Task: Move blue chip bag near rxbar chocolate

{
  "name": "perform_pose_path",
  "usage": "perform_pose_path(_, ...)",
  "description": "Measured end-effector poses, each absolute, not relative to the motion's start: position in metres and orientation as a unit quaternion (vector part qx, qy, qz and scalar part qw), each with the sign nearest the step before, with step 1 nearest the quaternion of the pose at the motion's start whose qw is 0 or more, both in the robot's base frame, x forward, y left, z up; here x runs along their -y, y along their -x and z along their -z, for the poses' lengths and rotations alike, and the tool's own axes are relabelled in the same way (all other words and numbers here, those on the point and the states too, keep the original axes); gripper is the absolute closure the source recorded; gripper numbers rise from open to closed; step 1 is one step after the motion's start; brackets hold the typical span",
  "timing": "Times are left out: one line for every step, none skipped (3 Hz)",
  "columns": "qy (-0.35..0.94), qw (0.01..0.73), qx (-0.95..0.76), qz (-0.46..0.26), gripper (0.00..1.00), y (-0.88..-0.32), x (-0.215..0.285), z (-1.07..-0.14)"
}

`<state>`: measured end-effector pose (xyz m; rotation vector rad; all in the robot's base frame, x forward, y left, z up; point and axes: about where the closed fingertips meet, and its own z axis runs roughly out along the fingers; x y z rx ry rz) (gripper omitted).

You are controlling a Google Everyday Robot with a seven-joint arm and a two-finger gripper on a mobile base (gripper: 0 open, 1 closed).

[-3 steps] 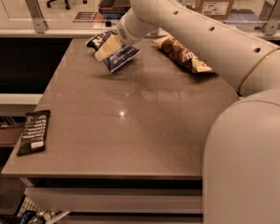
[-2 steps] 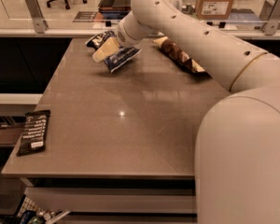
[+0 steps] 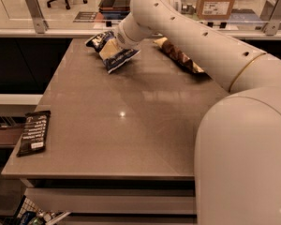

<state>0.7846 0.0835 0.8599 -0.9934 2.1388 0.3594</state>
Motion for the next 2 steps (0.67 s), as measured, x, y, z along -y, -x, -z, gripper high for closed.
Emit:
perform_pose_path(0.388, 0.367, -0.833, -0.141, 0.64, -0.7844, -0.0854, -0.8575)
perform_pose_path(0.389, 0.366, -0.834, -0.142, 0.87, -0.7842, -0.0873, -0.855)
